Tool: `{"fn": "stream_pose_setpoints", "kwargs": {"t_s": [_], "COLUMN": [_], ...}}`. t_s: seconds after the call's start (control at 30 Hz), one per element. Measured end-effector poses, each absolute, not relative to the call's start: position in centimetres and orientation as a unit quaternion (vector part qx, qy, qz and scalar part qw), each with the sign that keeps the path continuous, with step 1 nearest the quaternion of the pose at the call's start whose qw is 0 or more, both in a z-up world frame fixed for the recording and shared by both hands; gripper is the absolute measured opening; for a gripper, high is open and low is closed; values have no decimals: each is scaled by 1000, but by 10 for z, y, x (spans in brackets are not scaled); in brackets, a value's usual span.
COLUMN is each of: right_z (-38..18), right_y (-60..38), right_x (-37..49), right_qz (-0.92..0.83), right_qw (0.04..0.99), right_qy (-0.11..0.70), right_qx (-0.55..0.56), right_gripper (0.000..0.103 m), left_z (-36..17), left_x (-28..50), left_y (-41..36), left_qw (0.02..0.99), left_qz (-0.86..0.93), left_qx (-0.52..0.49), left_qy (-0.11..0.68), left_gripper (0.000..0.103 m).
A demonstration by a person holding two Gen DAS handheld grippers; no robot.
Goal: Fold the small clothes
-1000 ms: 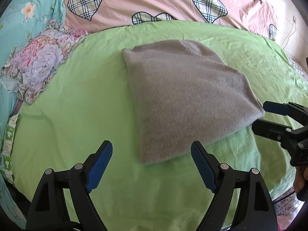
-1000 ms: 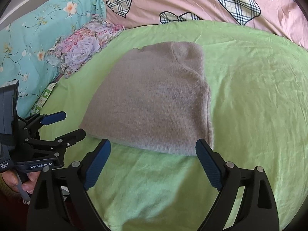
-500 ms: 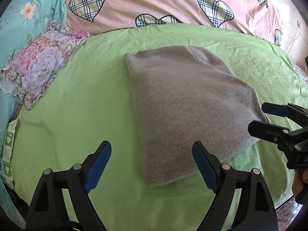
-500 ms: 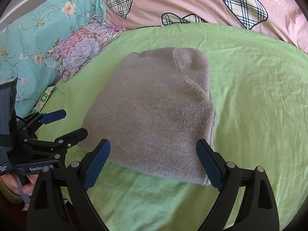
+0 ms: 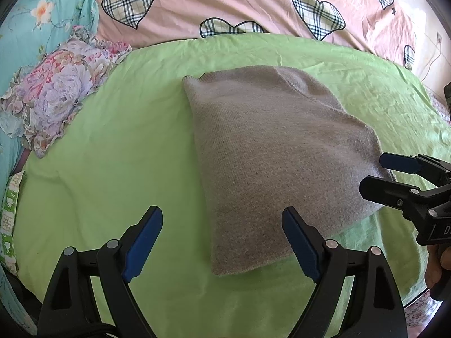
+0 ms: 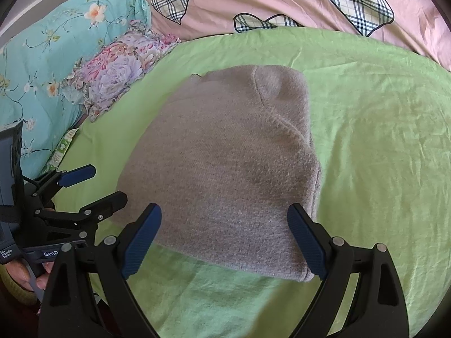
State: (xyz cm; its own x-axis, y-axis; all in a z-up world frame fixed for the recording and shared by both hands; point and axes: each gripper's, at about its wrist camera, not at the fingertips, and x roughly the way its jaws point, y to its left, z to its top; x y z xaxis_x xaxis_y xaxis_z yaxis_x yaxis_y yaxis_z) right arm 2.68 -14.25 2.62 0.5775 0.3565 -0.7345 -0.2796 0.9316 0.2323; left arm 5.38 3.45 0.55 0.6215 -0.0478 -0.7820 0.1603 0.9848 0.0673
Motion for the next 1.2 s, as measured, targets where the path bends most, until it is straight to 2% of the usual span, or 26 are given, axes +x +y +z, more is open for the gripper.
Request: {"fn": "stream_pose_setpoints", "kwargs": {"t_s": [1.2], "right_z": [31], "right_y": [-141], "right_x": [23], "right_qz": [178], "right_qw": [889], "right_qy": [419], "right_qx": [47], "right_gripper": [91], "left_z": [11], "left_x": [45], "left_y": [28], "left_qw": [903], "left_qz": [-53], "left_qx": [66], "left_qy": [422], "left_gripper": [90]}}
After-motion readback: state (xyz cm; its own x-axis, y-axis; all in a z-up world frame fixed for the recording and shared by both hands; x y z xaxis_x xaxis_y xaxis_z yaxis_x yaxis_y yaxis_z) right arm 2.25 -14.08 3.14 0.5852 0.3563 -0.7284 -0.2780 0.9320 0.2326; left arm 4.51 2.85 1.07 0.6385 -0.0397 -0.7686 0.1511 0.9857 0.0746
